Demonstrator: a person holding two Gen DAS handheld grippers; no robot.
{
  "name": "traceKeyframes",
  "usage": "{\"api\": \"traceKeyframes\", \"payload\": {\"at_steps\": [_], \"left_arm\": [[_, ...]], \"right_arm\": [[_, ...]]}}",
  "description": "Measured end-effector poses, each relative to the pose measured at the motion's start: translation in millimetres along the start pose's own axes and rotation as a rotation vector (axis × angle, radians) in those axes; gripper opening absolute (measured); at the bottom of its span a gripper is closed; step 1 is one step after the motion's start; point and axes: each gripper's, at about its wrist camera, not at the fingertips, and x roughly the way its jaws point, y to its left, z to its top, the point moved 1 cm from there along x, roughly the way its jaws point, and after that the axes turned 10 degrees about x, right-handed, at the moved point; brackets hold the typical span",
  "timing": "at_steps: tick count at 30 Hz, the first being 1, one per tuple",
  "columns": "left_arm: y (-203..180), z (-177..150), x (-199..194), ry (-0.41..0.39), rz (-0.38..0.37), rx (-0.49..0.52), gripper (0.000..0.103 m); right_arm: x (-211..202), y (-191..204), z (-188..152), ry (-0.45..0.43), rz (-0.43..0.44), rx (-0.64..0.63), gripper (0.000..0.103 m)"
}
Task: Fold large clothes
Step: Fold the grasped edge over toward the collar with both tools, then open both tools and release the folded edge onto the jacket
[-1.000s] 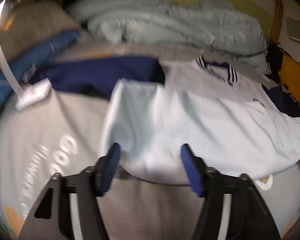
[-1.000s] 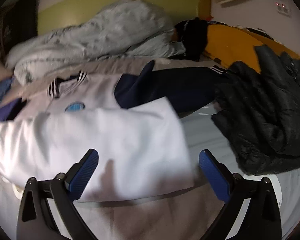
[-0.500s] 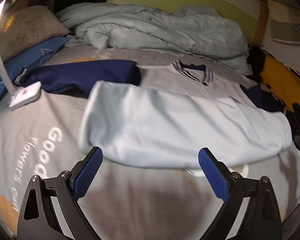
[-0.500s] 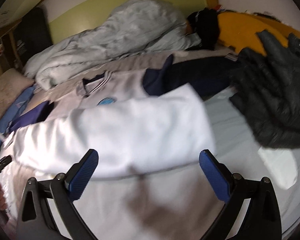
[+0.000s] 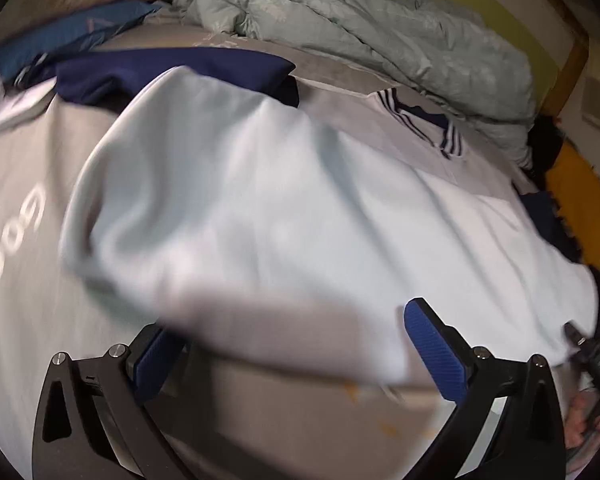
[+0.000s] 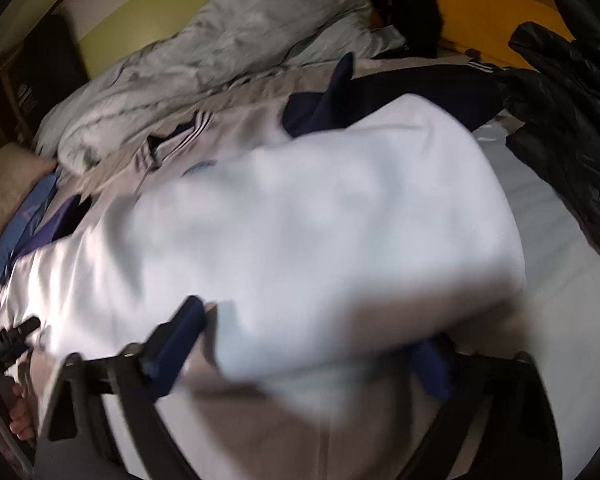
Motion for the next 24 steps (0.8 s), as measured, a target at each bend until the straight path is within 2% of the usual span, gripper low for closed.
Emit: {"api": "traceKeyframes", "payload": {"at_steps": [1,2,3,4,5,7,9,12,15,20,24], "left_arm": [[1,4,4,-0.012,0.013,0.010,0.102],[2,7,5,-0.023,0.031,0.005,0.083],[4,7,2,-0.037,0.075,0.001,0.060],[4,8,-1,-0.050,0.105,0.010,0.030],[5,9,-6,-0.066,0.105,0.028,0.026],[6,8,-23,-0.090,0.095,0.025,0.023],[4,6,-47,-0.121,0.113,0.041,0.022],[5,-4,-78,-0.142,0.137,0.072,0.020],[21,-21,-96,-0.109,0.147,0.038,0.020],[32,-54,-98,-0.028,0.117,0.029,0.020],[32,-68,-99,0.004,0.098,0.017,0.024]], "right_arm": [[0,-2,3,-0.009,-0.009,0.007,0.067],[1,-2,6,-0.022,-0.019,0.004,0.050],[0,-1,7,-0.026,-0.011,-0.014,0.042],[0,1,7,-0.028,-0.007,-0.034,0.030],[-2,7,7,-0.042,-0.016,-0.067,0.019],[-8,20,6,-0.073,-0.047,-0.137,0.014],[-15,35,2,-0.092,-0.071,-0.213,0.013],[-30,37,-1,-0.073,-0.022,-0.218,0.013],[-53,35,-16,-0.019,0.042,-0.219,0.013],[-87,38,-56,-0.036,-0.002,-0.262,0.012],[-87,29,-72,-0.012,-0.042,-0.233,0.012]]}}
